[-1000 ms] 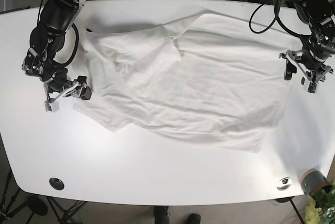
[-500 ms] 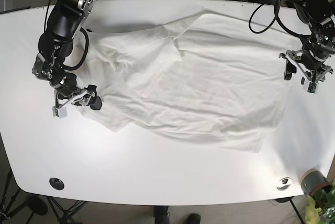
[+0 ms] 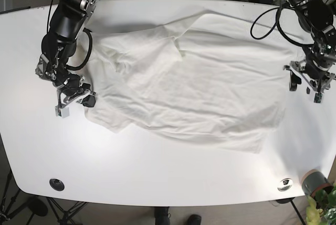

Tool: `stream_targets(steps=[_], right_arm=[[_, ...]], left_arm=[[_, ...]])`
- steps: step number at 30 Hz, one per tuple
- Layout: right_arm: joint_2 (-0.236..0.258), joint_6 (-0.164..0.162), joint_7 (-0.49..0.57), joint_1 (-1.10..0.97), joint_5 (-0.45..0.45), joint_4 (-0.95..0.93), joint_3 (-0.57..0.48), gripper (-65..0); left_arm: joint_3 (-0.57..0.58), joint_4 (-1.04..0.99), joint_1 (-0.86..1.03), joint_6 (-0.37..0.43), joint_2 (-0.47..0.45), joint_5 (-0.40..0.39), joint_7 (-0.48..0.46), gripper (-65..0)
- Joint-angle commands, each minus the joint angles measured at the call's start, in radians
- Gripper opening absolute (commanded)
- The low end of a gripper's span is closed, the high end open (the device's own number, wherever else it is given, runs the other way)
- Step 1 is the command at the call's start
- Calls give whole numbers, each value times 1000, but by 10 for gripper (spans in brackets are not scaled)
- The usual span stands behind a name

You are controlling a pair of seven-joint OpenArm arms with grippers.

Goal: Fold the T-shirt properly

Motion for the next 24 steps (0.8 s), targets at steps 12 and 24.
stream_targets(steps=[12, 24], right_arm=[[34, 7, 20, 26, 24, 21, 1, -650], [34, 10, 20, 19, 24, 21, 1, -650]], left_arm=[[67, -452, -437, 109, 8, 166, -83, -299], [227, -979, -707, 201, 2, 173, -385, -192]])
